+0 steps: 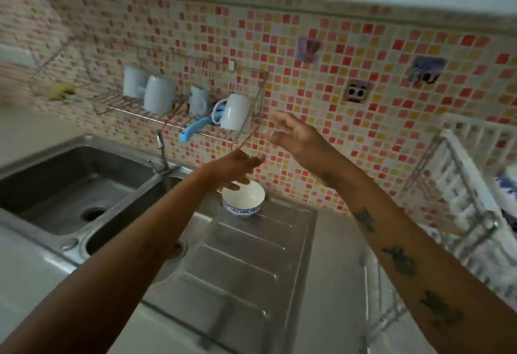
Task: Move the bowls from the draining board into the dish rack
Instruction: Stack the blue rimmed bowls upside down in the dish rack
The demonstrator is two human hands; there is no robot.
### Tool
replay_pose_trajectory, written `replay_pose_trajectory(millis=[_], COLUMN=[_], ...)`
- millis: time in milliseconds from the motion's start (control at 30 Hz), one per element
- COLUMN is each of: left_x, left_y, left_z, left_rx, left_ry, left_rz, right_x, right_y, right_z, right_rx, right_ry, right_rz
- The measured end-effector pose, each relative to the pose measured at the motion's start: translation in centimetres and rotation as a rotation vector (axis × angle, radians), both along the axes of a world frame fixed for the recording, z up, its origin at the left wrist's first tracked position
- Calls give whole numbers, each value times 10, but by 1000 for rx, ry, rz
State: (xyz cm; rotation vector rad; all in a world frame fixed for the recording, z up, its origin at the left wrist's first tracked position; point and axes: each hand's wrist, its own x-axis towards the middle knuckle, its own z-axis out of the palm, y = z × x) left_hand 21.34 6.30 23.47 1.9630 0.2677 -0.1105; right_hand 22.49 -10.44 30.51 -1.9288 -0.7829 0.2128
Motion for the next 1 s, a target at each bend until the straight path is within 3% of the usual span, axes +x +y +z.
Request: replay_pose_trajectory(millis=[167,433,600,767,900,1000], left_x=[15,46,82,117,137,150], left_y=[77,123,122,104,102,100], left_z=[-73,-140,-180,-201,-221,-240], left_rx=[-183,-318,-467,-544,-592,-610], left_ry=[134,275,288,203,194,144], left_rz=[122,283,413,453,512,577], right_x=[41,114,144,170,200,185], right_y=[56,86,96,106,108,118], right_z=[-61,-176,-234,-278,-334,-322], right_rx=[-16,51,-13,88,152,217], right_ry=[160,445,636,790,765,705], right_rz=[-67,-394,-510,-612,-691,-693])
